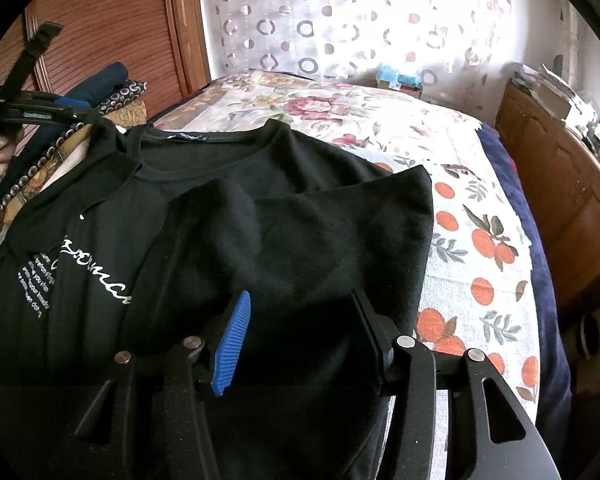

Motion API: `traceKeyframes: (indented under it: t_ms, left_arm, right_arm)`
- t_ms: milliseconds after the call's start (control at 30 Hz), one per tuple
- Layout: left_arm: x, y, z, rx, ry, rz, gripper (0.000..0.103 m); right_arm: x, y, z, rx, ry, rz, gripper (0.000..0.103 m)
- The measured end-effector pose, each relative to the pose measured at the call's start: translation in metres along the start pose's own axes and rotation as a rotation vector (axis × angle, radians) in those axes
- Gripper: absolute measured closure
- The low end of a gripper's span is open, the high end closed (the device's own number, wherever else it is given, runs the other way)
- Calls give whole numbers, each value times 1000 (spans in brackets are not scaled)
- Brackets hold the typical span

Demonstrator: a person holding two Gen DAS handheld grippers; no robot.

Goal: Fold small clothes

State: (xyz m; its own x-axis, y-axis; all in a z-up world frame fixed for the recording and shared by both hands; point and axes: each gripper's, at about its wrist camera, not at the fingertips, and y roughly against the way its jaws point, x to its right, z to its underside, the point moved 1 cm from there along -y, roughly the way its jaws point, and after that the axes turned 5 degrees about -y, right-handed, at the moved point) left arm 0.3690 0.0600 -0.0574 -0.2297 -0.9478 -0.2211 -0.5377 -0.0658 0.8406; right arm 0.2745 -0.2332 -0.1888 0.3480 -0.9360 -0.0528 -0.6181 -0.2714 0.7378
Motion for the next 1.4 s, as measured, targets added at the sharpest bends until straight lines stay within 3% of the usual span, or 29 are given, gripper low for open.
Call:
traceKeyframes:
  t_ms: [300, 567, 733, 833, 1000, 1200, 1400]
  left_arm:
    - [3, -12, -1, -37, -30, -37, 51]
    - [-3, -17, 3, -51, -51, -47, 94]
    - [-8, 1, 2, 20, -18, -31, 97]
    - [-19, 28, -1, 103, 25, -57, 97]
    - [-38, 68, 4, 212, 93, -40, 97]
    - [-33, 91, 16, 274, 93, 9, 97]
    - [-21, 106, 31, 314, 91, 57, 97]
  right_arm:
    - [-1, 0, 1, 0, 0, -1, 49]
    - [-1, 0, 1, 0, 9, 2, 48]
    - [-1, 0, 1, 0, 9, 2, 47]
    - [-1, 0, 1, 0, 12, 4, 47]
    - [0, 1, 2, 0, 18, 4, 47]
    - [12, 4, 0, 5, -14, -19, 47]
    - [47, 17, -21, 51, -73, 0, 47]
